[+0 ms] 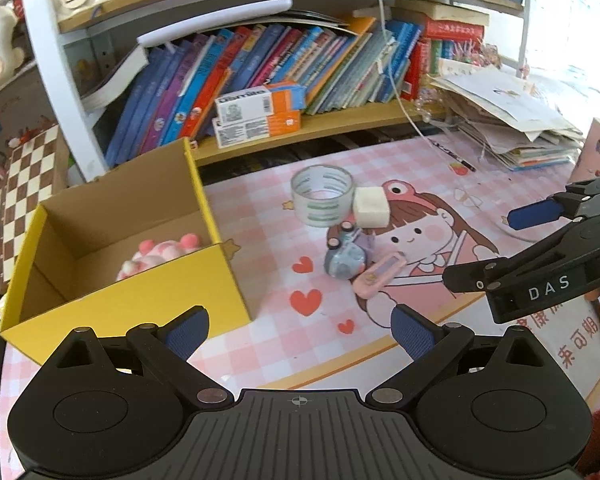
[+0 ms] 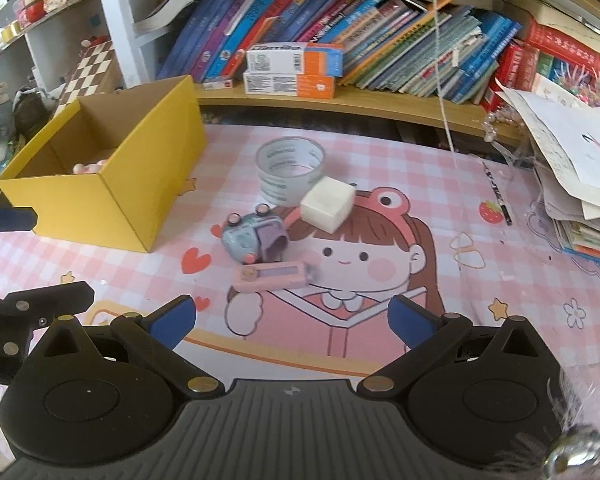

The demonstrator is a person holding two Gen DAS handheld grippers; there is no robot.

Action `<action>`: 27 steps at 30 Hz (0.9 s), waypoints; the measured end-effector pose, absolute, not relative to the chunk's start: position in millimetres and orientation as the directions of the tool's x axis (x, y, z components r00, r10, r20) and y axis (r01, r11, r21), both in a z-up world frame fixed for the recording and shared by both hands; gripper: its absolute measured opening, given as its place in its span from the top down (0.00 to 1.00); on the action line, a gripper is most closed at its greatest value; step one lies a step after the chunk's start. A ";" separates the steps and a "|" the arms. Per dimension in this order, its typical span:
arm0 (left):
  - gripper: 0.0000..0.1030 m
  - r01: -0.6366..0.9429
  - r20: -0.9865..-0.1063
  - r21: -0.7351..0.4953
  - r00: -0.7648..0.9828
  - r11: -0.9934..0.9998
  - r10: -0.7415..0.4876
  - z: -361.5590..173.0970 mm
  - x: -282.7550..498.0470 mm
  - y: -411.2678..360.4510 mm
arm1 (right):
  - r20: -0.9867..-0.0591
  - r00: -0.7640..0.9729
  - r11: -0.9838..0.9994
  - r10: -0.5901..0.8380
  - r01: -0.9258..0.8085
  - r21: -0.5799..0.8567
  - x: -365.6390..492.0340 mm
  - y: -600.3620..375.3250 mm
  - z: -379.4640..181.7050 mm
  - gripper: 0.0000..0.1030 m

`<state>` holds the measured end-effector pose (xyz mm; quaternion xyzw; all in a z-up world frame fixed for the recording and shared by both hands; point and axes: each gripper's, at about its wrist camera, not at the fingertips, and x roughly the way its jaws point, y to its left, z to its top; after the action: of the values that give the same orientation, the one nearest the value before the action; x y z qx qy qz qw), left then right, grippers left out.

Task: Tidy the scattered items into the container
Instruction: 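Move both tools toward the toy car and pink stick on the mat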

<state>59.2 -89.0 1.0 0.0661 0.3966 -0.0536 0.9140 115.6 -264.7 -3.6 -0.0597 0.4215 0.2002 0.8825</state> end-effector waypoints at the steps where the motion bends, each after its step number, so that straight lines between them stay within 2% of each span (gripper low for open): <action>1: 0.04 0.155 -0.734 0.079 0.678 0.985 -0.048 0.1 60.1 -91.1 | -0.768 0.566 0.914 0.300 -0.400 0.062 115.8 -266.6 -4.6 0.00; 27: 0.06 0.247 -0.780 0.040 0.614 0.968 -0.124 -35.7 94.2 -117.8 | -0.781 0.570 0.942 0.257 -0.329 0.069 137.9 -290.0 -29.7 0.00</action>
<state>94.2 -117.8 -35.7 0.0719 0.4272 -0.1036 0.8953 137.9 -290.0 -29.7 -0.0419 0.4333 0.1656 0.8849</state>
